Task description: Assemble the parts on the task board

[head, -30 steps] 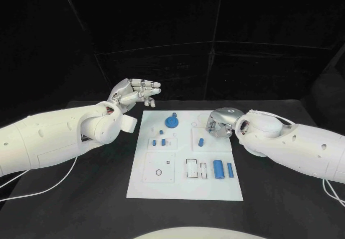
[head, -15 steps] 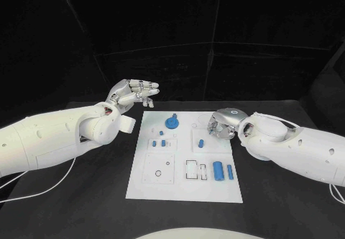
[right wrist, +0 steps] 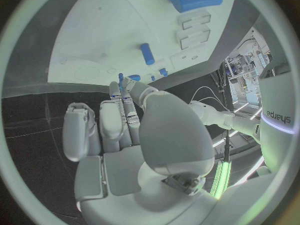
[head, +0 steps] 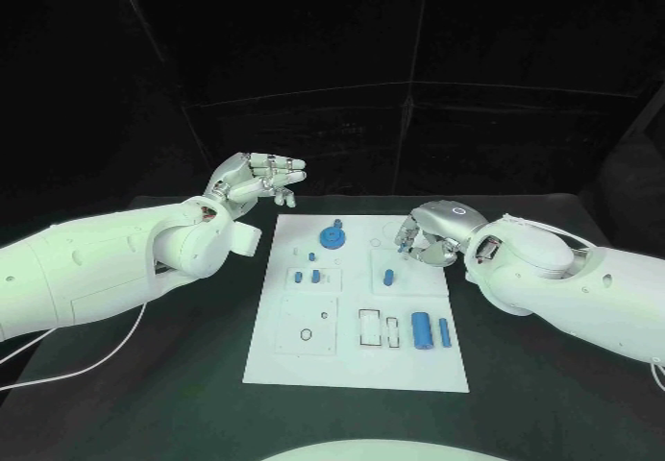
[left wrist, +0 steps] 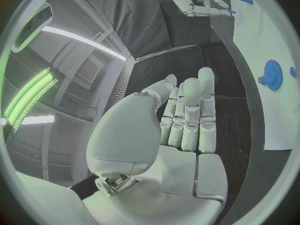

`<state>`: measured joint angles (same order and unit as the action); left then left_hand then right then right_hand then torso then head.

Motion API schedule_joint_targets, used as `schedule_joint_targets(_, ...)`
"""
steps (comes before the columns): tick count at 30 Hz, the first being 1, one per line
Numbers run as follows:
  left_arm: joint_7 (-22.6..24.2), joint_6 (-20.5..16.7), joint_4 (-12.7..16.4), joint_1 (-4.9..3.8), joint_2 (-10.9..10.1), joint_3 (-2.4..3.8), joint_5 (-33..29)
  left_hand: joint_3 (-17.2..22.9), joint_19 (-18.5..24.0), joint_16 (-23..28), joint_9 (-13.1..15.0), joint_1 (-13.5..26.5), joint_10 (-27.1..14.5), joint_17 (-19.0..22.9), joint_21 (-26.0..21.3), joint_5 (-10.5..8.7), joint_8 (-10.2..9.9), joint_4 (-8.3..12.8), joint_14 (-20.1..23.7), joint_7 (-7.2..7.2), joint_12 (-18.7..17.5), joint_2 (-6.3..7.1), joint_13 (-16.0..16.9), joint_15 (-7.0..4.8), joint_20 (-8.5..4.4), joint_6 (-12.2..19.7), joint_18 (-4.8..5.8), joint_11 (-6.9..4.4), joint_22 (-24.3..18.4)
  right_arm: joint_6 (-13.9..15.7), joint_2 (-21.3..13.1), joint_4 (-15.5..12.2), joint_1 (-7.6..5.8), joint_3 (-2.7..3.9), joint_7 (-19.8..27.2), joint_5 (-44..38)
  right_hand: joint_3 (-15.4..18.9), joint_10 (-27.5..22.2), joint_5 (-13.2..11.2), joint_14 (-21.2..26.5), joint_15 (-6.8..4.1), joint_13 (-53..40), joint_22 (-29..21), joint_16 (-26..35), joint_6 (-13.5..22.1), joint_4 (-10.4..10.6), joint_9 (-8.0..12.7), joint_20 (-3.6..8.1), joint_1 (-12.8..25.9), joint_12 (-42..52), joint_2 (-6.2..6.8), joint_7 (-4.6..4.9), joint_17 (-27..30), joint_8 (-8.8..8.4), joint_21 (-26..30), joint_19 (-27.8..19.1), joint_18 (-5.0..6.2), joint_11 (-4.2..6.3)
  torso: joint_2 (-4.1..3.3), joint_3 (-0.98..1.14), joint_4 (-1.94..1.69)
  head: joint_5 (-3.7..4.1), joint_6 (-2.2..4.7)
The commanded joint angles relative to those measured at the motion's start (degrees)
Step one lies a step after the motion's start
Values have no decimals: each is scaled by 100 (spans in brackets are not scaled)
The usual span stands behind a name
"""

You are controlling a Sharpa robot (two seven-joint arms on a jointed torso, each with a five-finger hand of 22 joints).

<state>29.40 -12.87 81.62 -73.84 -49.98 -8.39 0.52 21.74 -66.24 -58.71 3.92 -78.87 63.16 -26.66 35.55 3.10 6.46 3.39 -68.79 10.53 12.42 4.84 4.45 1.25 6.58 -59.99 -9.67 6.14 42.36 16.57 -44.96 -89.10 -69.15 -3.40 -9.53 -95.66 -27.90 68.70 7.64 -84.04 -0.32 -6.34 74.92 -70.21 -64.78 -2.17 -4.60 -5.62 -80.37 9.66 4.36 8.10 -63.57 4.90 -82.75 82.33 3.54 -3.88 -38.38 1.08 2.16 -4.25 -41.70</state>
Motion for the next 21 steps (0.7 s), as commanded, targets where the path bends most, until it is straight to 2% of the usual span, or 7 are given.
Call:
schedule_joint_targets(1, 29, 16, -1, -7, 14, 4, -50, -19, 35, 19, -5, -10, -45, 9, -36, 11, 24, -4, 53, -9, 18, -48, -8, -1, 25, 46, -75, 11, -7, 278, 28, -256, -11, 22, 42, 122, 2, 44, 6, -197, -40, 7, 439, -30, -20, -46, -1, 11, 18, -41, 13, 9, -7, 18, -22, 37, -77, -7, -8, 5, -2, -34, -3)
schedule_joint_targets(6, 30, 33, 8, -7, 44, 4, -52, -20, 35, 18, -5, -11, -46, 10, -36, 11, 24, -3, 53, -9, 19, -47, -8, -1, 25, 47, -75, 11, -7, 185, 291, -427, -13, 38, 101, 229, -7, 46, 13, -195, -39, 10, 444, -27, -18, -60, 2, 12, 15, -51, 17, 12, 5, 10, -26, 39, -78, -10, -11, -5, -13, -99, -31)
schedule_joint_targets(12, 33, 55, 15, -8, 82, 4, -53, -21, 35, 18, -5, -12, -47, 10, -37, 11, 25, -2, 54, -8, 21, -47, -8, -1, 25, 47, -75, 11, -8, -42, 716, -396, 12, 16, 200, 338, -16, 41, 17, -192, -35, 15, 444, -19, -11, -63, 6, 11, 25, -66, 14, 21, 23, 0, -26, 37, -78, -18, -20, -8, -33, -179, -85)
schedule_joint_targets(16, 44, 55, 5, -9, 94, 5, -56, -22, 35, 18, -5, -13, -48, 10, -38, 10, 26, 0, 54, -8, 23, -46, -7, -1, 26, 48, -75, 11, -8, -182, 923, -338, 61, -99, 262, 375, -23, 36, 20, -189, -32, 19, 439, -12, -4, -67, 9, 9, 32, -79, 12, 25, 37, -9, -23, 32, -76, -23, -14, -2, -5, -252, -126)
schedule_joint_targets(17, 44, 56, 5, -9, 95, 5, -58, -22, 35, 18, -5, -13, -48, 10, -38, 10, 26, 0, 54, -8, 23, -46, -7, -1, 26, 48, -75, 11, -8, -218, 961, -326, 81, -117, 272, 379, -25, 34, 22, -189, -30, 20, 438, -11, 0, -68, 11, 9, 34, -83, 12, 27, 41, -13, -23, 31, -76, -24, -15, -3, -6, -264, -136)
schedule_joint_targets(18, 44, 57, 3, -9, 99, 5, -61, -22, 35, 18, -5, -13, -48, 10, -38, 10, 26, 0, 54, -8, 23, -46, -7, -1, 26, 48, -75, 11, -8, -267, 1004, -313, 112, -135, 283, 384, -26, 30, 27, -188, -29, 22, 441, -11, 5, -71, 13, 8, 39, -89, 16, 31, 43, -18, -25, 33, -77, -27, -12, -3, 1, -309, -164)
schedule_joint_targets(21, 50, 67, -1, -9, 119, 5, -65, -23, 34, 16, -3, -21, -51, 12, -41, 11, 30, 6, 56, -9, 32, -45, -7, -1, 26, 50, -76, 10, -10, -378, 1104, -278, 198, -166, 307, 392, -28, 24, 38, -186, -25, 26, 448, -9, 13, -76, 16, 6, 45, -100, 21, 35, 50, -26, -30, 36, -78, -31, -15, -5, -4, -331, -191)
